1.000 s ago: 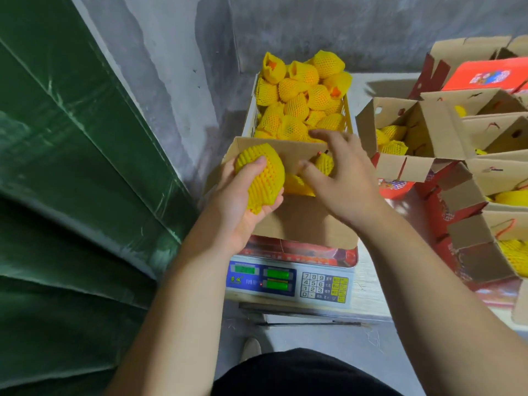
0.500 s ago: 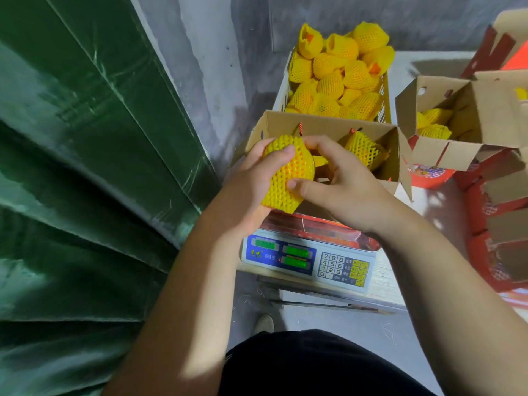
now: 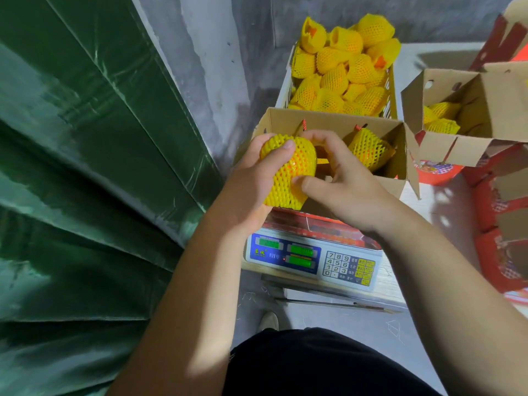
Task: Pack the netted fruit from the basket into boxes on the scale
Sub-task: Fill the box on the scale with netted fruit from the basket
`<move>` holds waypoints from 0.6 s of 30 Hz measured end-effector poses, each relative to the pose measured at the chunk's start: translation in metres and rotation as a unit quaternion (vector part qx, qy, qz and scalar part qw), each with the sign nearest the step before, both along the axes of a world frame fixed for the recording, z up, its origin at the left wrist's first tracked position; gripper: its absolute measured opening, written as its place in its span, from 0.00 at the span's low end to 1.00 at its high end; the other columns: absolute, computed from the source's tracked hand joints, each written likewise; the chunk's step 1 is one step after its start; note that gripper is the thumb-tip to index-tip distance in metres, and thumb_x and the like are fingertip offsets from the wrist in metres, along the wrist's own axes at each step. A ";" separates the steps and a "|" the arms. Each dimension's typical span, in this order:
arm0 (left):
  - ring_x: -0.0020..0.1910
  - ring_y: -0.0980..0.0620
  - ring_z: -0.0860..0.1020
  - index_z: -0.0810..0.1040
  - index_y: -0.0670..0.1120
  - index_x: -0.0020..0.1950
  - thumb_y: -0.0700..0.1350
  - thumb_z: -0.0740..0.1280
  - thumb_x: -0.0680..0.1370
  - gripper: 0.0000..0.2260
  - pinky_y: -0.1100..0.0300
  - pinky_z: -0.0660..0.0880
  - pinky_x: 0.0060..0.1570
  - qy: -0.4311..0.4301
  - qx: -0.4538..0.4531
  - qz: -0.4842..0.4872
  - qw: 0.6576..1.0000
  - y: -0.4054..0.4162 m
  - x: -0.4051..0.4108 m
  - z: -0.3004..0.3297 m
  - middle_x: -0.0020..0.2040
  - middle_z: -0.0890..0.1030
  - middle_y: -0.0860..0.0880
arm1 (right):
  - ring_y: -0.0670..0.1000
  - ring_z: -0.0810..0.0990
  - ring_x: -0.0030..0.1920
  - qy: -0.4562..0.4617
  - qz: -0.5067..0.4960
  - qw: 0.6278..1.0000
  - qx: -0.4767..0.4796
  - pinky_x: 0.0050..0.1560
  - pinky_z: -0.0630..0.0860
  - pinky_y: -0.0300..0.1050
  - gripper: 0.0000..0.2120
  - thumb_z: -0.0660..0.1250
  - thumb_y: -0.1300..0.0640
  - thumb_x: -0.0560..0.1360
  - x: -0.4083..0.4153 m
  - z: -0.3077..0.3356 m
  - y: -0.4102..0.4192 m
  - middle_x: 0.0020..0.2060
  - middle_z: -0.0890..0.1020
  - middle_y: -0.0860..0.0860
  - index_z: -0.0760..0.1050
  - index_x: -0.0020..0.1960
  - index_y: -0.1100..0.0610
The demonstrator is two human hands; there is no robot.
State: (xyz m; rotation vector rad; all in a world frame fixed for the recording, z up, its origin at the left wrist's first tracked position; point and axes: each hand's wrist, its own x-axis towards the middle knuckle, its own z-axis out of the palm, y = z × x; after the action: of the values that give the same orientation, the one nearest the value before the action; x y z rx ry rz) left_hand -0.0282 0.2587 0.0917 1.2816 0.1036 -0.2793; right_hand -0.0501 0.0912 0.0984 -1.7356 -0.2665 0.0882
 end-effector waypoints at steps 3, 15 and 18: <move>0.64 0.40 0.82 0.76 0.48 0.72 0.51 0.72 0.79 0.22 0.42 0.81 0.60 -0.007 -0.045 0.007 0.999 -0.011 0.005 0.001 0.65 0.82 0.39 | 0.40 0.80 0.56 -0.009 -0.031 0.999 0.017 0.55 0.79 0.38 0.34 0.75 0.60 0.77 0.004 -0.001 0.007 0.62 0.79 0.51 0.63 0.78 0.55; 0.59 0.53 0.84 0.81 0.56 0.59 0.48 0.64 0.85 0.08 0.54 0.77 0.63 0.018 0.019 0.081 0.996 -0.003 0.054 0.011 0.59 0.85 0.55 | 0.56 0.72 0.72 -0.046 -0.199 0.924 -0.323 0.72 0.68 0.50 0.35 0.75 0.54 0.75 0.068 0.001 -0.040 0.73 0.74 0.55 0.66 0.79 0.54; 0.56 0.54 0.85 0.83 0.56 0.57 0.47 0.66 0.84 0.07 0.56 0.79 0.59 0.016 0.045 0.065 0.997 0.001 0.067 0.010 0.54 0.87 0.57 | 0.52 0.79 0.63 -0.016 -0.239 0.950 -0.203 0.66 0.74 0.49 0.22 0.72 0.54 0.79 0.078 -0.009 -0.033 0.66 0.80 0.51 0.75 0.72 0.53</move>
State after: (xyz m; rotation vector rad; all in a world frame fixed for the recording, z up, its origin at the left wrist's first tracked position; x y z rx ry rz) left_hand 0.0391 0.2599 0.1021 1.3532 0.2283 -0.1840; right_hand 0.0277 0.0578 0.0893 -2.1667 0.1670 -0.2570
